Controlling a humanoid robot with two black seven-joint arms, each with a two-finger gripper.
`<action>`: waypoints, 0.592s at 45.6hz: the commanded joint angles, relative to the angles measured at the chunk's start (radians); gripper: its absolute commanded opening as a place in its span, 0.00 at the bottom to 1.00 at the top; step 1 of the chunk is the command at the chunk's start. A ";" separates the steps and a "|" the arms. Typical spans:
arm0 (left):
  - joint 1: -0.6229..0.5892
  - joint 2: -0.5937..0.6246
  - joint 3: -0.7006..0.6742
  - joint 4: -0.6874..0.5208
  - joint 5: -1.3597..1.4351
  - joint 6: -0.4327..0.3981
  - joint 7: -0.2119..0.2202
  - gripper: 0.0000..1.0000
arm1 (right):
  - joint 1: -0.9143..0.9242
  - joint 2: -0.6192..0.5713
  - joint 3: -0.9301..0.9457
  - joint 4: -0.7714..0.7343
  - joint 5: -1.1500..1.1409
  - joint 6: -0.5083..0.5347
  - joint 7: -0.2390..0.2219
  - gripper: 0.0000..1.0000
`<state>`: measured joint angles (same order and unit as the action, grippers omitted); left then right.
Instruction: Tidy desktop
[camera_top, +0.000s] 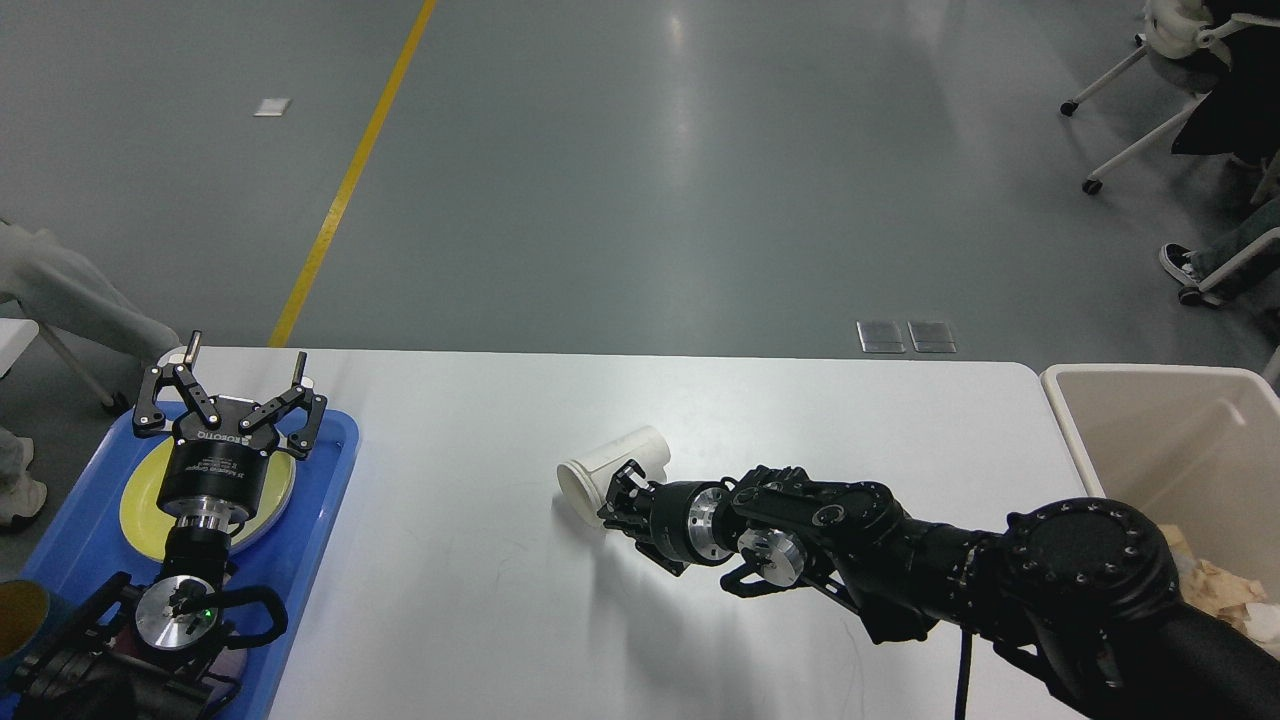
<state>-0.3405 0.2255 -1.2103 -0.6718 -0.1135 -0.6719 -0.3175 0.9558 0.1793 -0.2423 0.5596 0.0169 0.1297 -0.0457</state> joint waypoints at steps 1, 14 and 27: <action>0.000 0.000 0.000 0.000 0.000 0.000 0.000 0.96 | 0.000 0.000 0.000 0.009 0.000 -0.007 -0.002 0.00; 0.000 0.000 0.000 0.000 0.000 0.000 0.000 0.96 | 0.006 0.000 -0.002 0.013 0.000 -0.012 -0.011 0.00; 0.000 0.000 0.000 0.000 0.000 0.000 0.000 0.96 | 0.093 -0.004 -0.075 0.032 -0.029 -0.018 -0.076 0.91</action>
<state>-0.3405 0.2255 -1.2103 -0.6715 -0.1134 -0.6719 -0.3175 0.9957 0.1807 -0.2659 0.5970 0.0094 0.1240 -0.1172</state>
